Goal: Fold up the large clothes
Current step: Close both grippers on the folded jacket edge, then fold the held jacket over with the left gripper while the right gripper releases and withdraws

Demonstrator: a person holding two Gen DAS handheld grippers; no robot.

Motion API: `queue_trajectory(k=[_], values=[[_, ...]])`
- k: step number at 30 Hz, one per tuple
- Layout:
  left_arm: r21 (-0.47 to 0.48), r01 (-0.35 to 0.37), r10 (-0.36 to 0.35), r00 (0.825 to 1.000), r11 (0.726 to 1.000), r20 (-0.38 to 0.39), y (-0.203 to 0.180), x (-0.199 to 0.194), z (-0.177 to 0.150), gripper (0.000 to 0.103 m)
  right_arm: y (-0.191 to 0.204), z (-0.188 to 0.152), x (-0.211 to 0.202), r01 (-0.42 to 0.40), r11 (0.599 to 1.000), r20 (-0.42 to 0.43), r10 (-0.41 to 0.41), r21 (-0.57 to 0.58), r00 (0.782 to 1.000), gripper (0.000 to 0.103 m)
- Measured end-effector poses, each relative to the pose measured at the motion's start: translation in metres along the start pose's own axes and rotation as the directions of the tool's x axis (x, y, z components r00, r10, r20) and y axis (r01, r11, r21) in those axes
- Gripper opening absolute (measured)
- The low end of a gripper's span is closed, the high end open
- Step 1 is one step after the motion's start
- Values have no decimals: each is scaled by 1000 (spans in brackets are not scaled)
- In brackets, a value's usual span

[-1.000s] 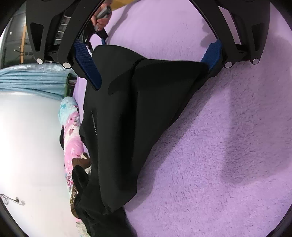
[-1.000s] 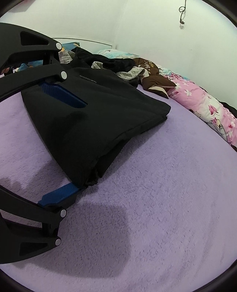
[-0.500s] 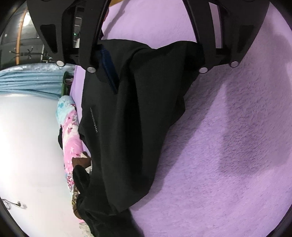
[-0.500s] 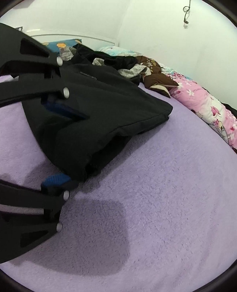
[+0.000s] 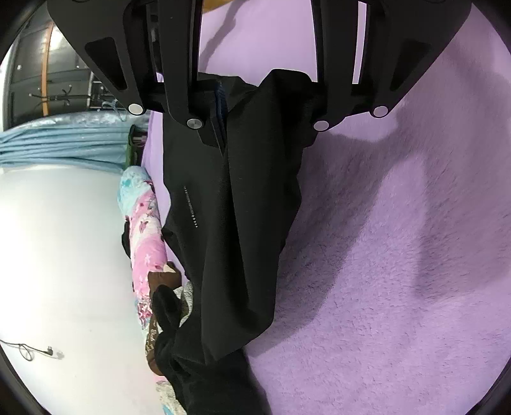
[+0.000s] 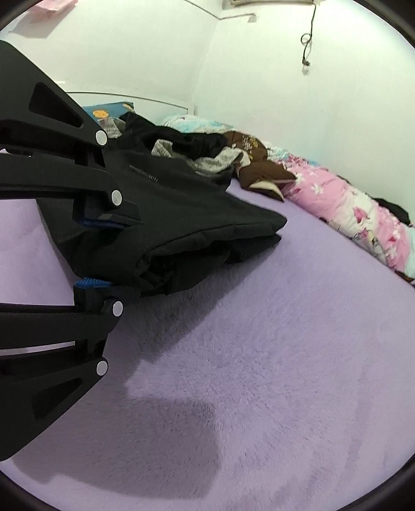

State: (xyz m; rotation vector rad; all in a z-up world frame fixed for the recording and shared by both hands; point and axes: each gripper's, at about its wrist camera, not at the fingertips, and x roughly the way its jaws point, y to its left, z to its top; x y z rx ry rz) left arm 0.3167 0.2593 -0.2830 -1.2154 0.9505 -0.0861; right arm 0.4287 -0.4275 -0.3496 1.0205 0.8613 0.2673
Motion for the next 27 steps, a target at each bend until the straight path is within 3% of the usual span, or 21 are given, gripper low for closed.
queue_trajectory(k=[7,21,27], values=[[-5,16,-16,1000,1000,-3,-1,-20,-18,27,7,-20,-39,-6,1000,13,6,-9,1000,21],[-16,-20,19,999,1000,-49,39,-72,-93,27,-33,-94,-114,30,997,-8,-30,71,1000,21],[21,-52,53,996,998,-72,45,-77,-107,27,-47,-110,-125,55,995,-18,-53,85,998,21]])
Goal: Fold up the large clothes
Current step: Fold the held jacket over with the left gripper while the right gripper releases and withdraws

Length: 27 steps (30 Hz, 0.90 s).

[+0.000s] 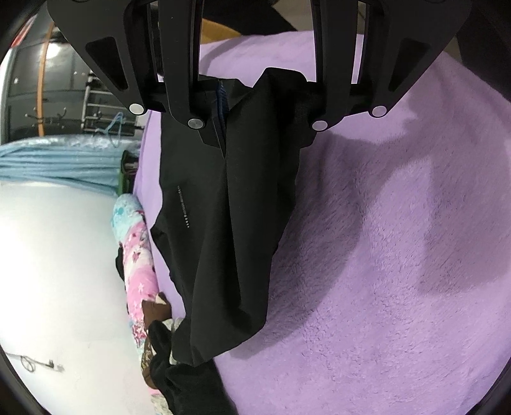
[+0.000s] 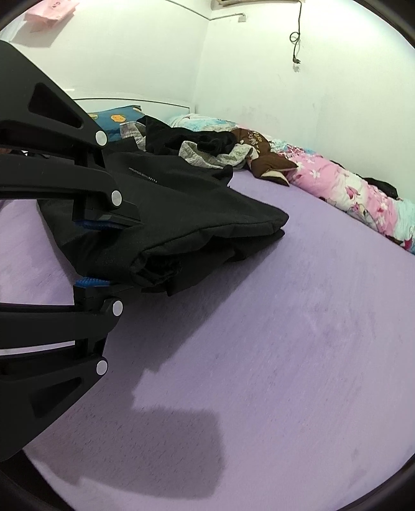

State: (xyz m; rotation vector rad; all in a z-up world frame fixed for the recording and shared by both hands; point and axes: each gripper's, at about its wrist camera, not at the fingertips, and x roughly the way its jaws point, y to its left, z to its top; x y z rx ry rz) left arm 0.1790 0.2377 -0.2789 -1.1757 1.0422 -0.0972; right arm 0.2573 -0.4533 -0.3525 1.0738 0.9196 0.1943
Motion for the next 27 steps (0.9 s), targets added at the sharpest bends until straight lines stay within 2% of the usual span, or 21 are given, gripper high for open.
queue_trajectory(k=[5,9,10,13,15,16,18,20,21,22,23,24,25,27], values=[[29,-37,37,999,999,11,-3,1,-2,28,1,-3,-1,23,1000,7,-23,-18,1000,22],[97,-65,60,997,993,51,-24,-8,-7,27,0,-4,4,69,998,0,-69,-14,998,24],[128,-76,68,995,989,67,-33,-11,-10,27,-3,-4,4,93,996,-5,-93,-8,996,29],[198,-106,88,991,975,99,-52,-16,-21,26,-19,-4,0,194,978,-26,-193,76,981,52],[215,-114,92,990,970,111,-59,-18,-27,26,-19,-1,-8,218,971,-1,-219,95,976,59],[229,-124,98,988,965,121,-64,-19,-29,26,-15,1,-14,243,967,23,-245,77,969,64],[237,-128,98,986,963,133,-69,-21,-31,26,3,2,-28,295,955,112,-292,-12,950,66],[236,-128,97,985,963,140,-71,-21,-33,26,27,1,-36,316,941,182,-293,-118,939,68],[246,-135,100,984,960,147,-74,-22,-34,26,41,-1,-35,312,932,199,-275,-183,940,68],[253,-139,102,983,957,154,-77,-22,-35,26,54,-3,-32,307,920,201,-261,-245,944,71],[261,-144,104,982,955,160,-81,-23,-38,26,73,-11,-23,313,884,197,-257,-347,946,77],[272,-149,106,980,951,167,-83,-24,-40,26,90,-22,-13,327,839,199,-264,-435,944,77],[291,-158,109,978,944,177,-88,-24,-43,26,109,-38,2,333,775,200,-267,-537,943,78],[305,-167,113,976,938,186,-92,-26,-46,26,134,-62,29,309,699,173,-260,-645,950,77]])
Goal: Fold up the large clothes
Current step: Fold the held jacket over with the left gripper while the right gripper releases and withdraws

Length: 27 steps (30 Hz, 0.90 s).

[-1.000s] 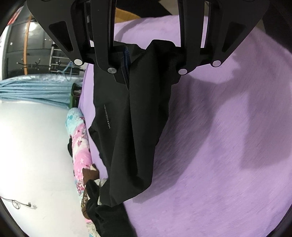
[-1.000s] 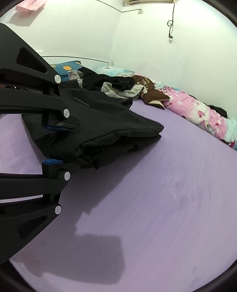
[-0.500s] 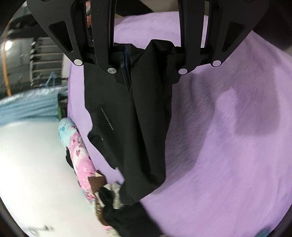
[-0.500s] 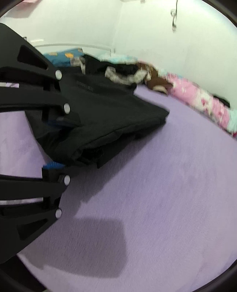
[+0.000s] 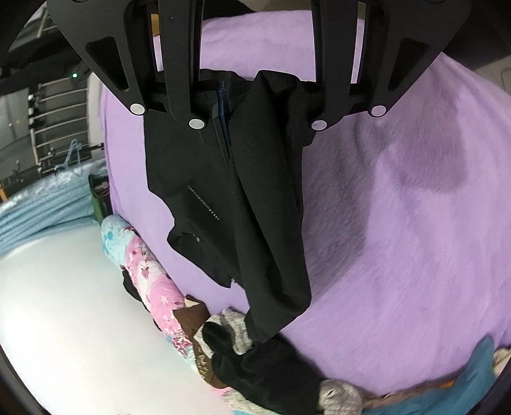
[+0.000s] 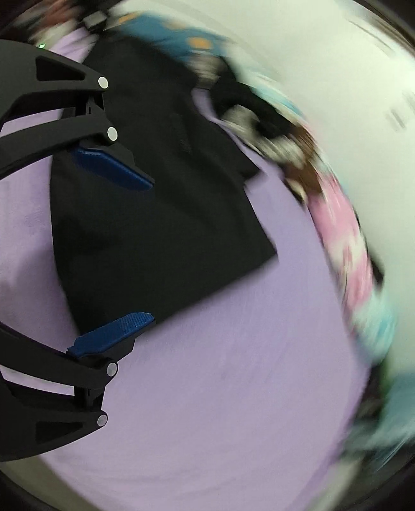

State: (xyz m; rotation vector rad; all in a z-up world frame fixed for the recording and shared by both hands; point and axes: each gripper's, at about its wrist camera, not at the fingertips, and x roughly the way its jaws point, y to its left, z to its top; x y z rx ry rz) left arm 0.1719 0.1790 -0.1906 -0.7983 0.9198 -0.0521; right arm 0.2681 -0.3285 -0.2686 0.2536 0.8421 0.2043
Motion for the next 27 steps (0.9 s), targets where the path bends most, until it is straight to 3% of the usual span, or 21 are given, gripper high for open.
queue_trajectory(k=[4,6,9,13,18,19,22,27], values=[[14,-4,4,1000,1000,8,-5,-2,-1,26,72,-13,34,-53,973,-52,43,-225,998,77],[10,-3,3,1000,1000,4,-5,-1,0,26,107,-30,48,-78,928,-79,53,-365,995,77],[8,5,-5,1000,1000,-5,-3,0,1,26,137,-58,72,-23,863,-101,-32,-505,994,77],[34,-5,6,1000,999,-24,-7,7,-4,26,132,-67,95,-37,875,-178,-56,-483,982,78],[98,-47,46,999,994,9,-20,5,-4,26,134,-35,66,-74,874,-197,-25,-481,980,80],[116,-61,59,998,991,15,-24,6,-5,26,139,-28,61,-83,878,-198,-14,-471,980,85],[167,-101,97,995,981,31,-35,8,-9,26,152,20,46,-125,909,-243,27,-398,970,88],[209,-144,139,990,967,35,-41,13,-12,26,215,111,30,-164,953,-412,47,-255,910,94]])
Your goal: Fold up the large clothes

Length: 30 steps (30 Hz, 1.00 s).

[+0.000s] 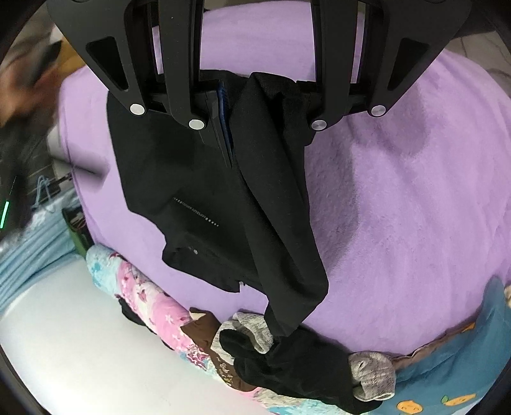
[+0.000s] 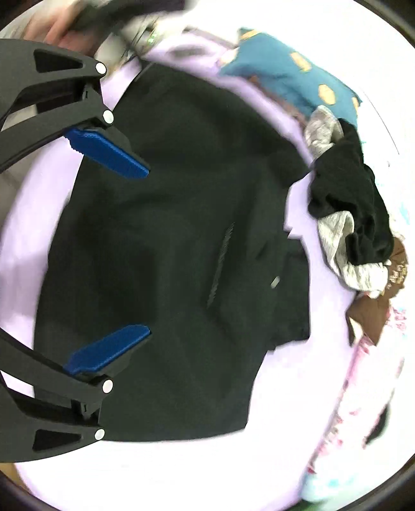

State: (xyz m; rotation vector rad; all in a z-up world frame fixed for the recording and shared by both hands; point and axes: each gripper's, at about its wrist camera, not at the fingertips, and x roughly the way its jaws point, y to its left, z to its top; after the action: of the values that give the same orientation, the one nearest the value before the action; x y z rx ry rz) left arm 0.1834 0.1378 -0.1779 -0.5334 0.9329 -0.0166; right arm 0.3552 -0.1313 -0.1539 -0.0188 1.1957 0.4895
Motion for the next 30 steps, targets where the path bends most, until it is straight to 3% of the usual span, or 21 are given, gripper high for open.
queue_trajectory(k=[3,5,7,10,14,17,19,23,30], values=[[28,-16,16,1000,999,-3,-2,2,-1,26,57,58,-8,17,999,-90,-21,-43,996,96],[43,-23,23,1000,999,-6,-3,3,-1,26,99,89,8,26,997,-195,-39,-69,980,96],[67,-33,34,999,997,-6,-6,4,-3,26,132,110,31,48,995,-294,-70,-83,953,96],[101,-44,45,999,994,-7,-9,4,-4,26,190,124,78,154,973,-400,-213,-174,892,96],[135,-48,50,999,990,-10,-9,4,-4,26,239,122,130,248,925,-441,-358,-287,823,96],[156,-55,58,998,986,-13,-11,5,-6,26,254,115,164,301,892,-479,-439,-338,760,96],[179,-70,74,997,981,-12,-11,6,-6,26,252,113,178,322,889,-517,-452,-324,727,96],[199,-76,80,997,977,-15,-13,8,-9,26,243,115,198,369,877,-541,-481,-308,690,96],[225,-71,77,997,972,-17,-18,9,-9,26,237,109,224,458,795,-515,-606,-398,606,96]])
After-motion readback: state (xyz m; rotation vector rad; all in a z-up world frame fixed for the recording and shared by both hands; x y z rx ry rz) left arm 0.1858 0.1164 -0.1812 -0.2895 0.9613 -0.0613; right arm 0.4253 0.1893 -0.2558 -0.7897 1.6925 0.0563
